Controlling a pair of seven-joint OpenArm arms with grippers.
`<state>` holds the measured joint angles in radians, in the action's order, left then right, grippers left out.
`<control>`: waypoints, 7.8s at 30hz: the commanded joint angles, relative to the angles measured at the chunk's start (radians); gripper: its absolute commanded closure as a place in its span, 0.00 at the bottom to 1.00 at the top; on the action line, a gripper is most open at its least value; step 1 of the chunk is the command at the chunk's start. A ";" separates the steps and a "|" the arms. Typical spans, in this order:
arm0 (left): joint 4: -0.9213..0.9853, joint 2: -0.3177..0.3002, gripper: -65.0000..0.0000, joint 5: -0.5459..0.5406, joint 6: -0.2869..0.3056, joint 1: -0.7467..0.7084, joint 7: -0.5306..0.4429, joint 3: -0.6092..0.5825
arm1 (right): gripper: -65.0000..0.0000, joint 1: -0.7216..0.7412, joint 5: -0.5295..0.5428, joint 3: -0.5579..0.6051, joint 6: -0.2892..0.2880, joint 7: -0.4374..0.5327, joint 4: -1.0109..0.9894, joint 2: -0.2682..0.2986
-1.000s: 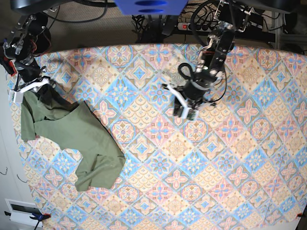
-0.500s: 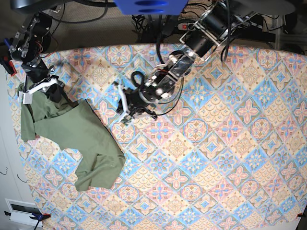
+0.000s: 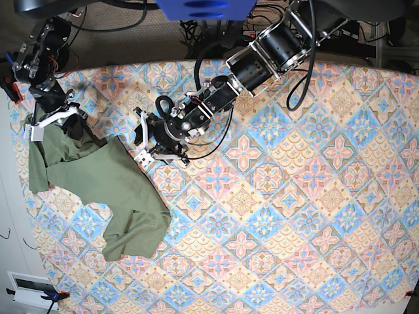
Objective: Layout the t-shirt on the table in an organized manner, then fold the t-shirt properly
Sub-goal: 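Reach the left gripper across and grasp the shirt near the right gripper, then pull the shirt apart, left gripper moving away from the right gripper, then release with the left gripper and regrasp the shirt with the right gripper, then lift the shirt with the right gripper and drag it along the table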
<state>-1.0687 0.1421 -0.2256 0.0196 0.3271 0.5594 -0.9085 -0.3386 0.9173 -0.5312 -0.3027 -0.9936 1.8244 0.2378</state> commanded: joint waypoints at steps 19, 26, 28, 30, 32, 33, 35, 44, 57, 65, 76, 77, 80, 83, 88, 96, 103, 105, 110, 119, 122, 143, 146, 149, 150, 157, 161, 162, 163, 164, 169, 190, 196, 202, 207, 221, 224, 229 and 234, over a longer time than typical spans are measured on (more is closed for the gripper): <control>0.153 0.015 0.56 -0.016 0.000 0.140 -0.259 -0.143 | 0.99 0.000 0.033 0.033 -0.006 -0.024 0.025 0.018; 0.150 0.015 0.56 -0.016 -0.002 0.137 -0.255 -0.140 | 0.99 -0.004 0.156 0.096 -0.137 -0.113 0.136 0.018; 0.149 0.015 0.56 -0.014 -0.002 0.134 -0.253 -0.139 | 0.99 -0.052 0.178 0.089 -0.217 -0.132 0.153 0.022; 0.118 0.015 0.56 -0.013 -0.002 0.126 -0.252 -0.140 | 0.99 -0.078 0.236 0.047 -0.269 -0.136 0.159 0.027; 0.074 0.015 0.56 -0.013 -0.002 0.109 -0.249 -0.140 | 0.99 -0.080 0.323 -0.011 -0.304 -0.166 0.159 0.048; 0.054 0.015 0.56 -0.008 -0.002 0.094 -0.233 -0.139 | 0.99 -0.076 0.371 -0.048 -0.315 -0.187 0.159 0.062; 0.014 0.015 0.56 -0.007 -0.002 0.080 -0.184 -0.090 | 0.99 -0.073 0.449 -0.097 -0.372 -0.215 0.159 0.094; -0.044 -0.012 0.56 -0.013 -0.002 0.047 -0.157 -0.022 | 0.96 -0.052 0.532 -0.102 -0.395 -0.310 0.159 0.156; -0.071 0.015 0.56 -0.018 0.001 0.020 -0.092 -0.149 | 0.96 -0.040 0.530 -0.103 -0.395 -0.316 0.157 0.157; -0.107 0.015 0.56 -0.097 0.000 0.010 -0.098 -0.148 | 0.96 -0.040 0.529 -0.102 -0.395 -0.319 0.157 0.157; 0.037 0.015 0.56 -0.107 -0.002 0.089 -0.263 -0.108 | 0.96 -0.050 0.532 -0.068 -0.395 -0.322 0.159 0.156; 0.043 0.015 0.56 -0.107 -0.002 0.097 -0.264 -0.105 | 0.96 -0.050 0.532 -0.059 -0.395 -0.322 0.160 0.154; 0.046 0.015 0.68 -0.105 -0.002 0.132 -0.261 -0.103 | 0.96 -0.052 0.532 -0.042 -0.395 -0.322 0.160 0.153; 0.064 0.015 1.00 -0.102 -0.004 0.148 -0.261 -0.083 | 0.96 -0.052 0.532 -0.045 -0.395 -0.322 0.160 0.153; 0.008 0.015 1.00 -0.096 -0.030 0.157 -0.212 0.013 | 0.96 -0.047 0.527 -0.051 -0.395 -0.321 0.159 0.156; -0.163 -0.083 1.00 -0.103 -0.030 0.142 -0.074 0.098 | 0.96 -0.043 0.492 -0.174 -0.395 -0.313 0.150 0.159; -0.282 -0.232 1.00 -0.108 -0.030 0.088 -0.045 0.200 | 0.96 0.042 0.334 -0.194 -0.395 -0.313 0.142 0.186; -0.319 -0.275 1.00 -0.123 -0.030 0.082 -0.043 0.230 | 0.96 0.074 0.297 -0.194 -0.395 -0.311 0.123 0.186; -0.414 -0.413 1.00 -0.214 -0.030 0.025 -0.045 0.312 | 0.96 0.144 0.243 -0.195 -0.395 -0.313 0.041 0.188; -0.649 -0.628 1.00 -0.291 -0.025 -0.121 -0.046 0.455 | 0.96 0.299 0.216 -0.254 -0.395 -0.321 -0.131 0.228; -0.740 -0.691 1.00 -0.303 -0.023 -0.173 -0.046 0.477 | 0.96 0.355 0.216 -0.254 -0.395 -0.321 -0.182 0.240; -0.782 -0.599 1.00 -0.220 -0.023 -0.329 -0.042 0.411 | 0.83 0.368 -0.123 -0.317 -0.324 -0.270 -0.317 0.303; -0.781 -0.577 1.00 -0.212 -0.023 -0.331 -0.042 0.389 | 0.69 0.307 -0.169 -0.317 -0.323 -0.270 -0.229 0.251; -0.781 -0.569 1.00 -0.211 -0.023 -0.329 -0.042 0.366 | 0.66 0.243 -0.175 -0.315 -0.323 -0.273 -0.159 0.200; -0.781 -0.559 1.00 -0.211 -0.023 -0.329 -0.042 0.361 | 0.66 0.224 -0.174 -0.304 -0.323 -0.275 -0.137 0.185; -0.743 -0.528 0.86 -0.205 -0.025 -0.323 -0.040 0.326 | 0.66 0.135 -0.172 -0.109 -0.323 -0.291 -0.055 0.157; -0.730 -0.510 0.83 -0.205 -0.025 -0.325 -0.042 0.320 | 0.66 0.169 -0.175 -0.028 -0.323 -0.290 -0.067 0.110; -0.730 -0.510 0.83 -0.205 -0.025 -0.325 -0.042 0.320 | 0.66 0.195 -0.175 -0.022 -0.323 -0.290 -0.088 0.094; -0.730 -0.510 0.83 -0.205 -0.025 -0.325 -0.042 0.320 | 0.66 0.218 -0.175 -0.020 -0.323 -0.291 -0.116 0.082; -0.730 -0.510 0.83 -0.205 -0.025 -0.325 -0.042 0.320 | 0.66 0.238 -0.175 -0.020 -0.323 -0.293 -0.147 0.070; -0.730 -0.510 0.83 -0.205 -0.025 -0.325 -0.042 0.322 | 0.65 0.310 -0.175 -0.025 -0.323 -0.291 -0.360 0.053; -0.724 -0.508 0.83 -0.205 -0.027 -0.323 -0.042 0.325 | 0.65 0.424 -0.129 -0.119 -0.323 -0.219 -0.624 0.002; -0.724 -0.508 0.83 -0.203 -0.027 -0.325 -0.042 0.326 | 0.65 0.502 -0.126 -0.126 -0.323 -0.216 -0.711 0.002; -0.724 -0.508 0.83 -0.180 -0.027 -0.331 -0.042 0.326 | 0.65 0.546 -0.126 -0.126 -0.323 -0.160 -0.825 0.002; -0.724 -0.508 0.83 -0.179 -0.027 -0.332 -0.042 0.326 | 0.71 0.546 -0.126 -0.126 -0.323 -0.127 -0.848 0.002; -0.724 -0.508 0.83 -0.180 -0.028 -0.332 -0.043 0.326 | 0.97 0.454 0.070 -0.122 -0.395 -0.244 -0.302 0.001; -0.726 -0.508 0.83 -0.180 -0.028 -0.334 -0.043 0.326 | 0.97 0.453 0.125 -0.116 -0.395 -0.276 -0.214 0.001; -0.726 -0.508 0.83 -0.180 -0.028 -0.354 -0.045 0.326 | 0.97 0.453 0.141 -0.033 -0.395 -0.328 -0.073 0.001; -0.726 -0.508 0.83 -0.180 -0.028 -0.395 -0.045 0.360 | 0.97 0.454 0.141 0.066 -0.395 -0.348 0.051 0.007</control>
<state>-1.7782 -0.3626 -0.4042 -0.0029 -0.0757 0.5373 -0.5587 0.0990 1.0378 -0.4622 -0.6952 -1.3621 1.8610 0.2256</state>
